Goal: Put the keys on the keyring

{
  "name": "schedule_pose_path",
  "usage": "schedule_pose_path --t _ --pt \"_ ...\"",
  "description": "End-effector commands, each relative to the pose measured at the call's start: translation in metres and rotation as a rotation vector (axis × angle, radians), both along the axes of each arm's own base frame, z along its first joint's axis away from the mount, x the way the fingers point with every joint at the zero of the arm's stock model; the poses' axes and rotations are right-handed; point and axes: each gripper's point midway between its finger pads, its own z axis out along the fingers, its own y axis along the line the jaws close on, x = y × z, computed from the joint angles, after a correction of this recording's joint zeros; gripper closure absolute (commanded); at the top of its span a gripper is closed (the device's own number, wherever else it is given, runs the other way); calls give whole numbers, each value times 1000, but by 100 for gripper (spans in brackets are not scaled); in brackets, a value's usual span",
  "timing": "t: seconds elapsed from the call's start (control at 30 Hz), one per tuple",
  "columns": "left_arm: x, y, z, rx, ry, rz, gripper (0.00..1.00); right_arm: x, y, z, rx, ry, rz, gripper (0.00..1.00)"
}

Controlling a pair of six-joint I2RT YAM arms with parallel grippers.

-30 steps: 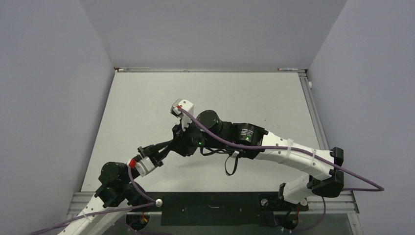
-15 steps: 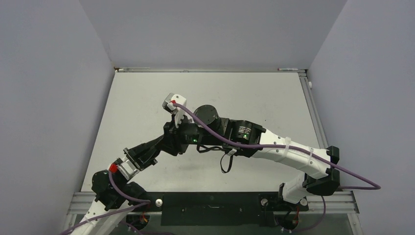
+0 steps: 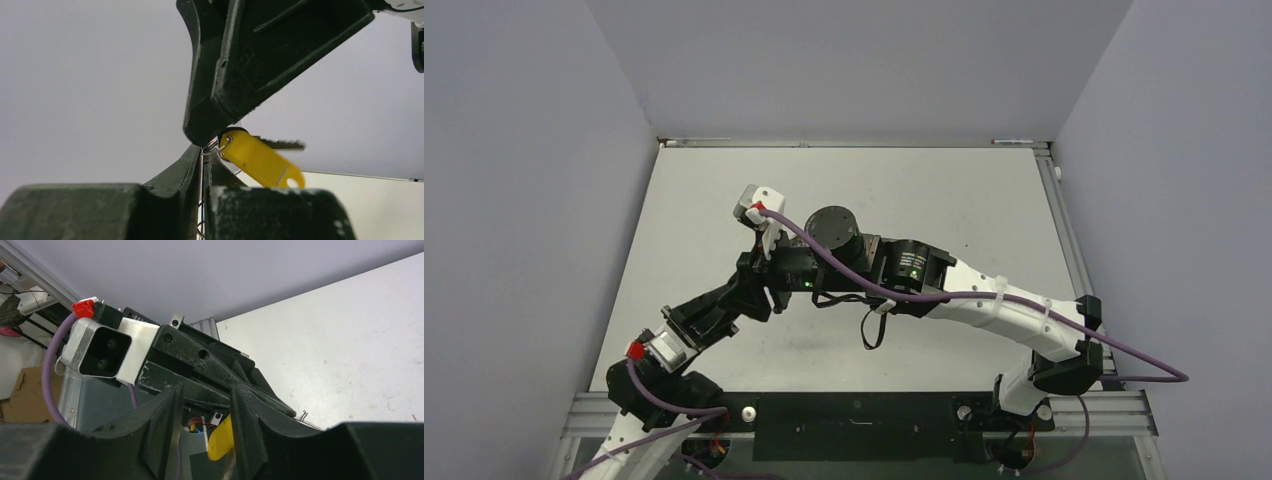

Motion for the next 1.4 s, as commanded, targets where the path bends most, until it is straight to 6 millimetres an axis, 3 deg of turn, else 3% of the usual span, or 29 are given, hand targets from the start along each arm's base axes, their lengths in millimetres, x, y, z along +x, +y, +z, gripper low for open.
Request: schedule_pose_path --t 0.0,0.3,0.5,0.6,0.8,1.0,1.23,1.37 --pt "-28 12 31 -91 -119 -43 100 8 4 23 52 -72 -11 59" --pt "-28 11 29 -91 -110 -54 100 9 2 43 94 -123 -6 57" --pt "-27 10 27 -90 -100 -61 100 7 -17 74 162 -228 -1 54" --pt "-27 10 25 -87 -95 -61 100 2 -26 74 164 -323 45 51" --pt "-23 7 16 -82 -36 -85 100 0 -58 50 63 -609 128 44" --pt "-23 3 6 -97 28 -137 100 -4 -78 26 -16 -760 195 38" --pt "-20 1 -1 -109 91 -158 100 -2 -67 6 -81 -841 226 37" --pt "-17 -3 -7 -98 141 -174 100 0 -53 -9 -125 -878 221 43"
